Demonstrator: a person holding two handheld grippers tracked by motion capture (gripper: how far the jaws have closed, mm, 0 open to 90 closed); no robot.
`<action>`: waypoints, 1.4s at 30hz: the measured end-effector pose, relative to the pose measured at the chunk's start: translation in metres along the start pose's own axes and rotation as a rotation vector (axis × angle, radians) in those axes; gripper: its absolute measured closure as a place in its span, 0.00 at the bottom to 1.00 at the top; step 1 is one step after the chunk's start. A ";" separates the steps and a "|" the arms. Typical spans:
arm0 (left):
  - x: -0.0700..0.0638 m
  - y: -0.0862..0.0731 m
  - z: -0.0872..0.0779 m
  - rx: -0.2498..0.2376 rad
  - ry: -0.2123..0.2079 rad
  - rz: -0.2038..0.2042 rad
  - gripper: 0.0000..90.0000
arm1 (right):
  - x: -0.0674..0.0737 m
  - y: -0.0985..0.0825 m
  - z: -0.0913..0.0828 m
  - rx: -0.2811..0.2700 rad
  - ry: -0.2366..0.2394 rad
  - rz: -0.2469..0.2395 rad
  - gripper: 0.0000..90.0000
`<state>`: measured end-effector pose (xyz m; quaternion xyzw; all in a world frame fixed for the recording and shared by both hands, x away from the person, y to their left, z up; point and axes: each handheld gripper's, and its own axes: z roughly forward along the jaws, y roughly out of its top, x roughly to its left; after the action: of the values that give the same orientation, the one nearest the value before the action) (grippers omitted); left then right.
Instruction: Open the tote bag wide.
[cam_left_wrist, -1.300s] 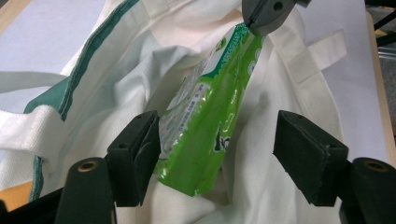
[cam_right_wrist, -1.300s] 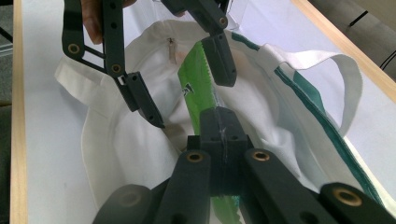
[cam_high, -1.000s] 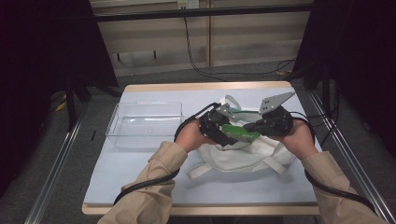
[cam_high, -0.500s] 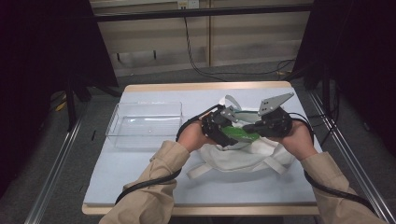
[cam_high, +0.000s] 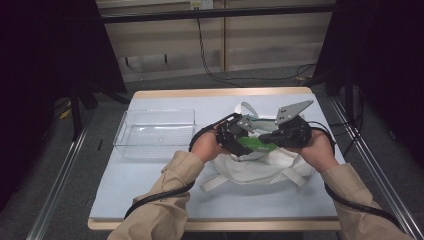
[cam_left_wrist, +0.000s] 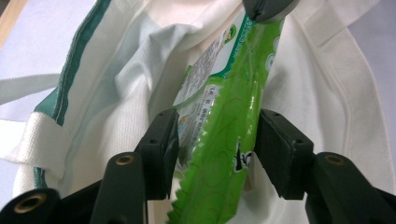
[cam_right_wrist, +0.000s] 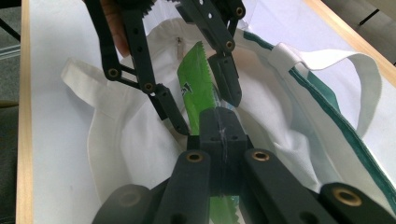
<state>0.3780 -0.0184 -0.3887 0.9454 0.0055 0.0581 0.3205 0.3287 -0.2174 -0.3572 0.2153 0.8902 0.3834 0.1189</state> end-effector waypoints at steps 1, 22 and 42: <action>0.001 0.000 0.000 0.005 -0.001 0.004 0.59 | 0.000 0.000 0.000 -0.001 0.003 0.001 1.00; 0.004 -0.005 -0.011 0.006 0.032 -0.004 0.74 | -0.005 -0.009 -0.006 -0.066 -0.038 0.073 0.76; 0.011 -0.011 -0.022 0.018 0.048 -0.039 0.77 | -0.005 -0.035 0.001 -0.045 -0.061 0.180 0.33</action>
<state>0.3864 0.0040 -0.3769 0.9464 0.0323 0.0746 0.3127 0.3232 -0.2405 -0.3834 0.3033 0.8543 0.4058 0.1159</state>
